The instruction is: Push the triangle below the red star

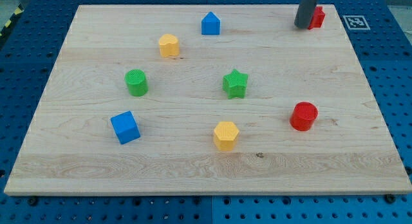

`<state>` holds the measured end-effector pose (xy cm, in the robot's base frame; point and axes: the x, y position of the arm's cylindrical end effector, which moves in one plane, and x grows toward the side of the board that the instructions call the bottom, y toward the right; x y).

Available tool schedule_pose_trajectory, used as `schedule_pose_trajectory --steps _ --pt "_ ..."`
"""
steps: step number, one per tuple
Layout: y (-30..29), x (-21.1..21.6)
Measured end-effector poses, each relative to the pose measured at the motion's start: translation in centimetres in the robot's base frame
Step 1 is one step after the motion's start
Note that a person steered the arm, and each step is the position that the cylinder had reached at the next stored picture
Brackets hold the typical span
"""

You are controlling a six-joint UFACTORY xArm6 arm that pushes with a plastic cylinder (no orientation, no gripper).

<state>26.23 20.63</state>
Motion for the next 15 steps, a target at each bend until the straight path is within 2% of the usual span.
schedule_pose_trajectory --steps 1,2,3,4,5,6,8,13,15 --pt "-3.4 0.3" --pt "-10.0 -0.5" --pt "-14.1 -5.0" --pt "-21.4 -5.4" --pt "-24.4 -2.1" --pt "-24.4 -0.5" --pt "-22.9 0.0" --pt "-1.7 3.9" --pt "-0.8 4.5"
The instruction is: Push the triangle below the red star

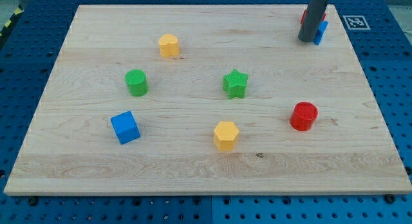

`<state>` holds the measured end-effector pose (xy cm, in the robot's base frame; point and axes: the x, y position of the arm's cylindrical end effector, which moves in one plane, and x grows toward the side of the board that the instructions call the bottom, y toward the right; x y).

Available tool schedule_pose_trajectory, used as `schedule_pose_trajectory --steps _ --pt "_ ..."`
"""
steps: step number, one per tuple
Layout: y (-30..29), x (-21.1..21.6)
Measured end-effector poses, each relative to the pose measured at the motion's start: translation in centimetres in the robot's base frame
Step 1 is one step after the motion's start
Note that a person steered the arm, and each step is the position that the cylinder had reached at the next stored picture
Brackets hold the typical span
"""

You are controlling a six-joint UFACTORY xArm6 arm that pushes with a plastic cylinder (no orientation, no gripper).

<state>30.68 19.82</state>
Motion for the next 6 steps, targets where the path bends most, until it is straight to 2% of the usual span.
schedule_pose_trajectory --steps 2,3,4,5,6 --pt "-19.8 2.4" --pt "-25.7 -1.3" --pt "-31.2 -3.9" --pt "-35.2 -1.9" --pt "-35.1 -0.8"
